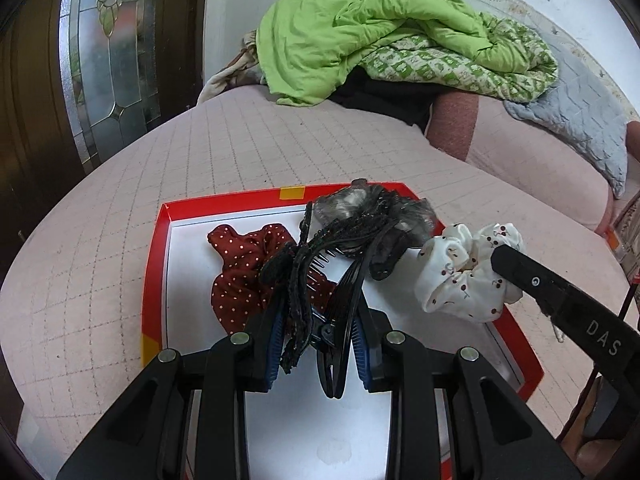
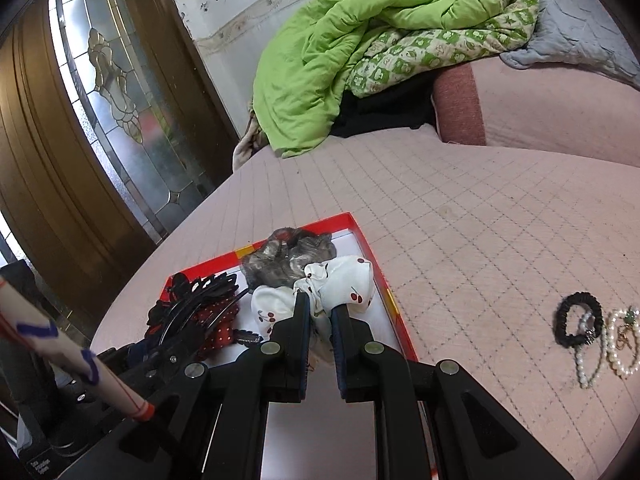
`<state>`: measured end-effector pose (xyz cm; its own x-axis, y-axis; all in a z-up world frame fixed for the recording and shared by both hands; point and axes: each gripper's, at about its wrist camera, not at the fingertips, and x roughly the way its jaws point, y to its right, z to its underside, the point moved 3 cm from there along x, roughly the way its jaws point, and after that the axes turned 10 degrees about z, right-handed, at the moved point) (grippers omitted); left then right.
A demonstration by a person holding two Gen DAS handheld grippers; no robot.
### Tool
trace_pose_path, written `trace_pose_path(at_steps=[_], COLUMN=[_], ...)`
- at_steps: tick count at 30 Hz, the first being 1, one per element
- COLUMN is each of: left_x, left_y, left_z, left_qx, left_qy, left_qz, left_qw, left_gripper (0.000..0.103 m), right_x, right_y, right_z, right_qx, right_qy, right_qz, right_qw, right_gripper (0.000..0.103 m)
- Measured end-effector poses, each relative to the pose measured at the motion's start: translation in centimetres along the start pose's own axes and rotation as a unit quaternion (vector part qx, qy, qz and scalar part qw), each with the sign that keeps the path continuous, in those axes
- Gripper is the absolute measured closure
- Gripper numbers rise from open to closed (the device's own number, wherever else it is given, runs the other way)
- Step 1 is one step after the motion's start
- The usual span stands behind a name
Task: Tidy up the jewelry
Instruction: 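Carry the claw clips and white scrunchie over the tray with both tools, then lower the claw clips and white scrunchie into the tray and open both tools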
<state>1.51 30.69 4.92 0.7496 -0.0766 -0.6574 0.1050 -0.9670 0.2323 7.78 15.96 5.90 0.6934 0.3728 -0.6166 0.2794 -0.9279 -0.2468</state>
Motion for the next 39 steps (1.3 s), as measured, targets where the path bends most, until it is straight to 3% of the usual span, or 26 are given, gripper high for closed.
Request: trace_pose_path(at_steps=[39], left_x=[2.6], left_y=[0.1], left_z=[-0.5], left_qx=[-0.016], left_qy=[-0.023], left_qz=[0.001], left_qw=[0.9996], left_gripper=[0.074], right_x=[3.1], right_y=[0.5], right_z=[1.0], right_qx=[-0.002], right_qy=[-0.055], right_qz=[-0.002], right_qw=[0.998], right_gripper=[0.089])
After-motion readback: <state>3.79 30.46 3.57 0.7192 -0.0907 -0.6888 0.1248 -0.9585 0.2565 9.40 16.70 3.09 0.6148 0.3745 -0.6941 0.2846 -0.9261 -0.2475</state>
